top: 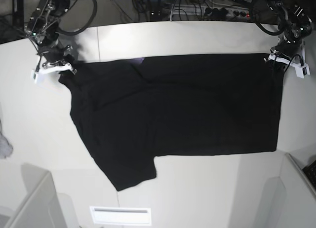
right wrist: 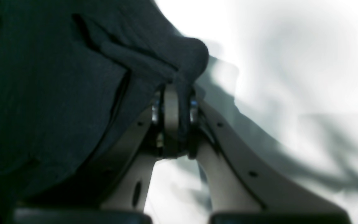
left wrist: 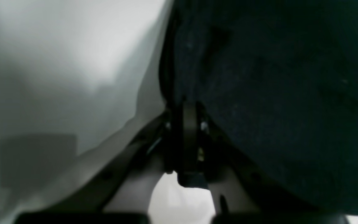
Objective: Fold the T-shirt properly
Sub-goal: 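Regrasp the collar-side corners with both grippers and pull the shirt toward the robot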
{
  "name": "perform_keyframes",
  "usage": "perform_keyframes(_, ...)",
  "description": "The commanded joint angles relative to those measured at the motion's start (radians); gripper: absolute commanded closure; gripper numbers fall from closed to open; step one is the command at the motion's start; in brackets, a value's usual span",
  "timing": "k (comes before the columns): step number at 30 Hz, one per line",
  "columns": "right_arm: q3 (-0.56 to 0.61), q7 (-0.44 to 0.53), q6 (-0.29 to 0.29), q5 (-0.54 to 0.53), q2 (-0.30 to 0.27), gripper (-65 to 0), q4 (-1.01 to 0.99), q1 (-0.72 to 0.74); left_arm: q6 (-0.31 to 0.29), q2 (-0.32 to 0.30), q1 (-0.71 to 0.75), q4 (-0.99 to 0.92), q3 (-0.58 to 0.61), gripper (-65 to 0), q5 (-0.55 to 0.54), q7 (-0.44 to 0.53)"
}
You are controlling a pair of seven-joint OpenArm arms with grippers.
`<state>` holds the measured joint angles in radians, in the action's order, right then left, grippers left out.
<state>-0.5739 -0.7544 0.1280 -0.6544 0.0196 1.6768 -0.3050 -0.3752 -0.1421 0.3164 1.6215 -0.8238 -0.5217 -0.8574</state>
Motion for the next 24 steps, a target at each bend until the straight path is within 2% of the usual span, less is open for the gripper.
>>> perform_keyframes(1, -0.004, 0.005, 0.005, -0.012, -0.008, 0.0, 0.033, -0.010, -0.005, -0.014, 0.014, 0.032, -0.006, 0.0, -0.004, 0.014)
perform_keyframes(17, -0.004, 0.005, 0.005, -0.015, -0.007, 0.0, 0.141, -0.193, -0.005, -0.012, 0.162, 0.089, -0.013, 0.0, -0.005, 0.014)
perform_keyframes(24, -0.004, 0.003, 0.003, -0.118, -0.013, 0.0, 0.142, -0.242, -0.005, -0.011, 0.178, 0.087, -0.013, 0.0, -0.005, 0.014)
